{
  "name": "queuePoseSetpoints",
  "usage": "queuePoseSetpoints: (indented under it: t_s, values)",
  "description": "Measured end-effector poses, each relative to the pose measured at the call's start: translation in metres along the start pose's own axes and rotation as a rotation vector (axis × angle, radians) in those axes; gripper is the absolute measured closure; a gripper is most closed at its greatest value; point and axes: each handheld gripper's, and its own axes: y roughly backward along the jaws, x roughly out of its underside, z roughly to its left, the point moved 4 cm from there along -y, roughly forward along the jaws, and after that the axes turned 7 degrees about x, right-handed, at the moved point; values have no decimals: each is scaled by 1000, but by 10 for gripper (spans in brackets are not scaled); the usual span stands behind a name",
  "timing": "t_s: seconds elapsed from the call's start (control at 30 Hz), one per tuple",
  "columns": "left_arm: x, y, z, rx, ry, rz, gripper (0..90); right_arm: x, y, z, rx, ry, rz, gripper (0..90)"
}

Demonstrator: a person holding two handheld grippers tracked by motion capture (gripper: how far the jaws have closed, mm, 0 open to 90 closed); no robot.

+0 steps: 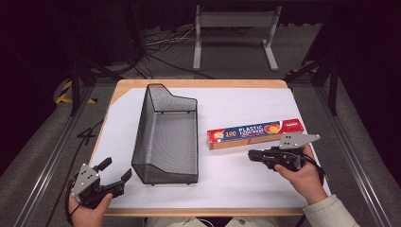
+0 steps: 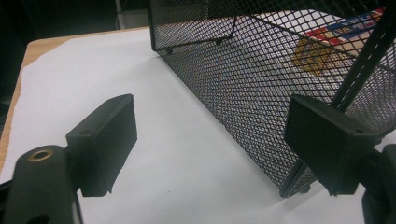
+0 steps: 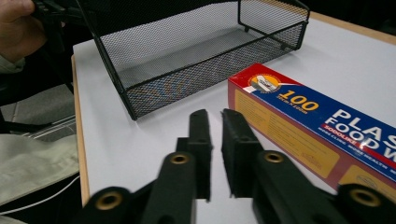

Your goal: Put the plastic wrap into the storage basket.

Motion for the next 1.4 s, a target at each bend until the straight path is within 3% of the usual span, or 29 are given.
queuePoseSetpoints:
  t_s: [0.33, 0.53, 0.6, 0.8, 1.4]
  values:
    - [1, -1, 0, 2, -4, 3, 179, -17, -19, -1, -51, -15, -21, 900]
    - [1, -1, 0, 2, -3, 3, 179, -20, -40, -1, -58, 7, 22, 900]
    - [1, -1, 1, 0, -3, 2, 179, -18, -49, -3, -30, 9, 53, 897]
    - [1, -1, 1, 2, -2, 8, 180, -13, -70, -11, -14, 5, 107, 900]
    - [2, -1, 2, 0, 2, 10, 183, 5, -112, -20, 25, 47, 253, 900]
